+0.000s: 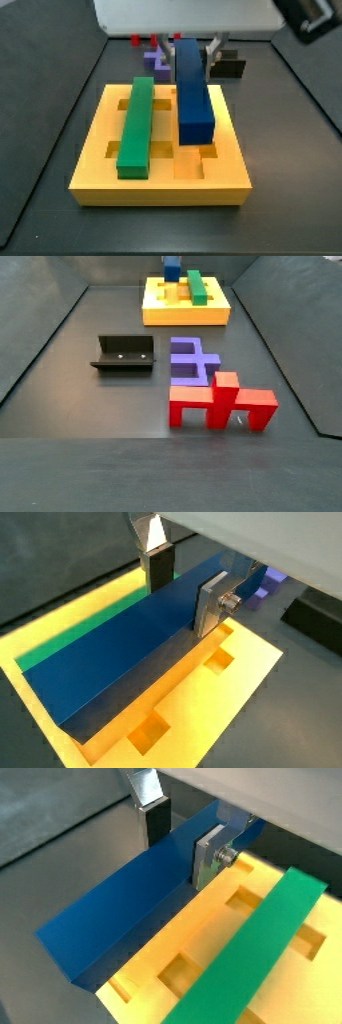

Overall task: Pick up the blue object. Move up. Move to above the board. Insert the blue object.
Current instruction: Insert the blue object.

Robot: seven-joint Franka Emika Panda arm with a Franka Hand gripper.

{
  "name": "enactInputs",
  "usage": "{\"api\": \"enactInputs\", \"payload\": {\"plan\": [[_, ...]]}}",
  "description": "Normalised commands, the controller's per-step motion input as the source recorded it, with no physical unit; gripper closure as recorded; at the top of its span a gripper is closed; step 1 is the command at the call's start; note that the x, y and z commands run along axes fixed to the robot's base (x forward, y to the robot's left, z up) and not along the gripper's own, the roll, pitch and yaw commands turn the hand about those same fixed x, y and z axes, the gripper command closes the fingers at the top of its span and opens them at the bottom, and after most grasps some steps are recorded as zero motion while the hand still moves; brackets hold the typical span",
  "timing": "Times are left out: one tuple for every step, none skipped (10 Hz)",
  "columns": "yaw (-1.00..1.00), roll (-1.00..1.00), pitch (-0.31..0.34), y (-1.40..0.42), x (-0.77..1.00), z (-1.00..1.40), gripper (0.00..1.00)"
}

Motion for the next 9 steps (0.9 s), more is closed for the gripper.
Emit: {"api": "enactInputs", "payload": {"plan": [[0.07, 0.08, -0.194, 0.0, -0.09, -0.79, 1.0], [0.09, 0.04, -0.18, 0.0, -0.05, -0.71, 1.0], [0.04, -0.07, -0.146, 0.0, -0.04, -0.53, 1.0], [0.02, -0.05, -0.061, 0.0, 0.0, -0.45, 1.0], [0.0, 0.0, 0.0, 0.0, 0.01, -0.37, 1.0], [0.0, 0.02, 0.0, -0.02, 0.0, -0.32, 1.0], [0.02, 0.05, 0.0, -0.09, 0.02, -0.31, 1.0], [0.01, 0.04, 0.0, -0.18, 0.07, -0.27, 1.0], [0.0, 0.06, 0.0, -0.26, 0.18, -0.27, 1.0]]}}
